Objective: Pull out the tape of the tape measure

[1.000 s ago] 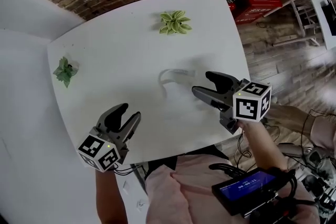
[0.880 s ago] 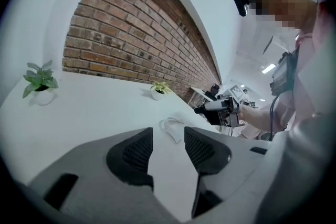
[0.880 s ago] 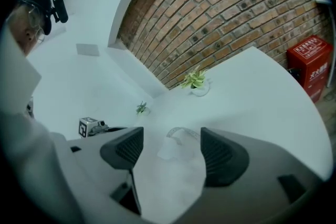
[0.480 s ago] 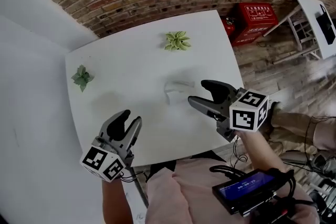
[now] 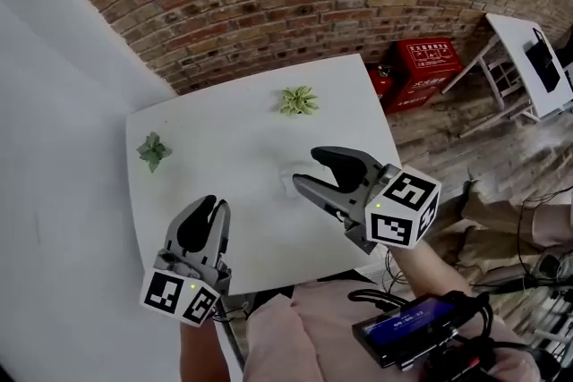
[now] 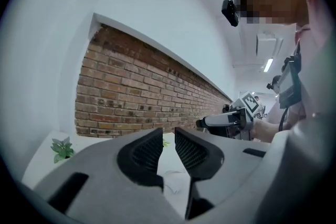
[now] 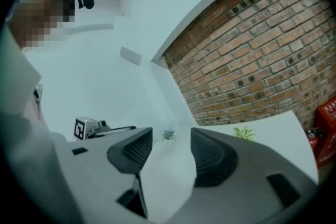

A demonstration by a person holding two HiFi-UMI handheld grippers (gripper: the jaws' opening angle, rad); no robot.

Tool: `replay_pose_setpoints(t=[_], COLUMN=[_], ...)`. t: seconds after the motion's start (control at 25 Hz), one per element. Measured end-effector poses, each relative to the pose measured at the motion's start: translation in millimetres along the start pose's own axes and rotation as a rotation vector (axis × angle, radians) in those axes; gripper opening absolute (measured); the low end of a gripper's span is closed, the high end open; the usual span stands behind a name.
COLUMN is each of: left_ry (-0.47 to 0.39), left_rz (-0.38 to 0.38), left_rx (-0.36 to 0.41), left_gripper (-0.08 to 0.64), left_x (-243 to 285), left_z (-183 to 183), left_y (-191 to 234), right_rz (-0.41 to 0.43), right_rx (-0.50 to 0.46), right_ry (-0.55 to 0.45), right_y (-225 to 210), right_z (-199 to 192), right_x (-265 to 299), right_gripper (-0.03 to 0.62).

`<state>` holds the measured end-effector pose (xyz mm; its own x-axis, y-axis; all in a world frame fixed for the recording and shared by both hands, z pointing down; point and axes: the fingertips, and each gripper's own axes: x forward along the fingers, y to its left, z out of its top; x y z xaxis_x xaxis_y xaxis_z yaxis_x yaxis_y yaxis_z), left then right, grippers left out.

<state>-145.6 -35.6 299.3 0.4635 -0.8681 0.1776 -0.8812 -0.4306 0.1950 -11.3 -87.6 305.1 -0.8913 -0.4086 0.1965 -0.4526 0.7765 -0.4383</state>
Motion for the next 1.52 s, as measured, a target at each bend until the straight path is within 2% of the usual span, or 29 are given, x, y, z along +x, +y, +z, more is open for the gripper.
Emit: replay_pose_setpoints(t=[0.24, 0.44, 0.8, 1.12, 1.52], left_ry=[-0.134, -0.228, -0.334, -0.364, -0.377], left_rz=[0.105, 0.186, 0.292, 0.336, 0.361], left_rx=[0.06, 0.106, 0.17, 0.242, 0.252], left_gripper=[0.009, 0.009, 0.008, 0.008, 0.008], left_x=[-9.2, -16.1, -19.3, -20.2, -26.0], left_z=[42.7, 72.6, 105.7, 116.6, 120.6], left_y=[-3.9, -9.6, -18.8, -27.7, -26.7], right_rz=[-0.008, -0.03, -0.076, -0.114, -0.13], right_rx=[-0.11, -0.192, -0.351, -0.406, -0.426], right_ry=[-0.105, -0.167, -0.236, -0.269, -0.282], right_y=[25.3, 41.9, 59.3, 63.5, 66.4], right_z=[32.3, 49.5, 74.6, 81.8, 81.7], right_x=[-5.6, -10.9, -21.8, -27.5, -30.2], right_gripper=[0.097, 0.005, 0.005, 0.005, 0.003])
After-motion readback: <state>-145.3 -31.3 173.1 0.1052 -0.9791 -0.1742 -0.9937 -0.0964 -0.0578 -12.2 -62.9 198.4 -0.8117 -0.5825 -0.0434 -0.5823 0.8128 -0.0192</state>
